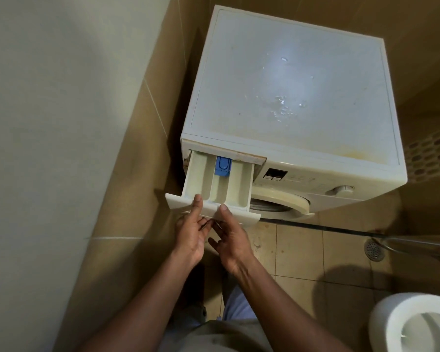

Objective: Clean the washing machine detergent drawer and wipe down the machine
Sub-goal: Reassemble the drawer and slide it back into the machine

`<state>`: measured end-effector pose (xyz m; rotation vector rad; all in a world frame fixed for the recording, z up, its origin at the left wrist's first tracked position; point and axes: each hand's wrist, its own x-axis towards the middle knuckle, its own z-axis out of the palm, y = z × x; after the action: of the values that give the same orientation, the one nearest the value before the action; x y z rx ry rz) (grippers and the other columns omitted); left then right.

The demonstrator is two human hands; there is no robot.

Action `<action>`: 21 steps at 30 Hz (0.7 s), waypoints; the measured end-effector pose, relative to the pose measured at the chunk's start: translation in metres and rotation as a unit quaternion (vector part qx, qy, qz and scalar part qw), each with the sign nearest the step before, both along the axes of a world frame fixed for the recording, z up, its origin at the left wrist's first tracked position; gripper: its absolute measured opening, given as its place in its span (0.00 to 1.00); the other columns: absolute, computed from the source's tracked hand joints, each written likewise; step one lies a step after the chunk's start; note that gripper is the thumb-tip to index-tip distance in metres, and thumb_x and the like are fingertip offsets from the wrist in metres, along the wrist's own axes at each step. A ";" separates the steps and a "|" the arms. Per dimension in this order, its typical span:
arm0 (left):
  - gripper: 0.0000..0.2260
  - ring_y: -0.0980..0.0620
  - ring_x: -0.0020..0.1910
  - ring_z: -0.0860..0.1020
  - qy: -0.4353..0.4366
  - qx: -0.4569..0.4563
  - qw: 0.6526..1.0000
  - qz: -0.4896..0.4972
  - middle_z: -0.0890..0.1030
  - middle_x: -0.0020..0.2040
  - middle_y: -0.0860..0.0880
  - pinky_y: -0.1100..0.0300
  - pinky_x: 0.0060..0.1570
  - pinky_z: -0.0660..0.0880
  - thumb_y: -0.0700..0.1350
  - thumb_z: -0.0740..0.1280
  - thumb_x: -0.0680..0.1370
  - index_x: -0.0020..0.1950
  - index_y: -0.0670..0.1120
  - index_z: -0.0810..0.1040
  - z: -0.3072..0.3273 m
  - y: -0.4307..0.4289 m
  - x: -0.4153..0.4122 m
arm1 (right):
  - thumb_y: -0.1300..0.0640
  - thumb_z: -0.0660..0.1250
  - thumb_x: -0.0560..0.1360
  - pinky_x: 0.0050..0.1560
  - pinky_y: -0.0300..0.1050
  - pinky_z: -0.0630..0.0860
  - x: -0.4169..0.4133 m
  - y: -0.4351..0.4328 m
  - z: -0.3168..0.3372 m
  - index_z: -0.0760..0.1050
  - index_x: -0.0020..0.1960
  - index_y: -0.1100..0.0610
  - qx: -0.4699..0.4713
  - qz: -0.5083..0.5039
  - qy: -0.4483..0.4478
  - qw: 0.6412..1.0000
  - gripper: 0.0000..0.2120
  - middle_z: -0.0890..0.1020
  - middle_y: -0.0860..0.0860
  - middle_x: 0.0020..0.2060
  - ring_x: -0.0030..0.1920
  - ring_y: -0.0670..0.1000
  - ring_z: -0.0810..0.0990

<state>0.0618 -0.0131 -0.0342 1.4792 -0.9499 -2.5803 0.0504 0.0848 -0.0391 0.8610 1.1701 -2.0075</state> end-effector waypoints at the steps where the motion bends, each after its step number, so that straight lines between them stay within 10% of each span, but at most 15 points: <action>1: 0.17 0.42 0.57 0.83 0.002 0.000 1.000 0.000 0.83 0.58 0.36 0.47 0.65 0.77 0.49 0.73 0.74 0.59 0.43 0.77 0.000 0.000 0.001 | 0.47 0.78 0.66 0.65 0.60 0.74 0.000 0.000 0.000 0.78 0.64 0.57 -0.003 -0.005 0.001 1.000 0.29 0.86 0.56 0.55 0.61 0.54 0.82; 15: 0.23 0.41 0.61 0.81 0.024 -0.026 0.999 -0.031 0.80 0.63 0.36 0.46 0.64 0.78 0.52 0.72 0.77 0.66 0.42 0.73 0.005 -0.012 -0.092 | 0.44 0.77 0.69 0.63 0.60 0.76 -0.099 -0.015 -0.003 0.80 0.57 0.59 0.022 0.013 0.016 1.000 0.24 0.85 0.59 0.54 0.55 0.55 0.84; 21: 0.26 0.41 0.60 0.82 0.017 -0.038 0.999 -0.017 0.82 0.61 0.38 0.47 0.62 0.79 0.53 0.74 0.75 0.68 0.41 0.75 0.010 -0.017 -0.133 | 0.42 0.78 0.67 0.47 0.53 0.74 -0.143 -0.019 0.001 0.79 0.57 0.56 0.037 0.044 -0.002 0.998 0.26 0.82 0.56 0.57 0.58 0.51 0.81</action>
<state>-0.0716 -0.0300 -0.0244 1.4082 -1.0661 -2.5532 -0.0926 0.0658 -0.0383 0.8357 1.2645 -1.9016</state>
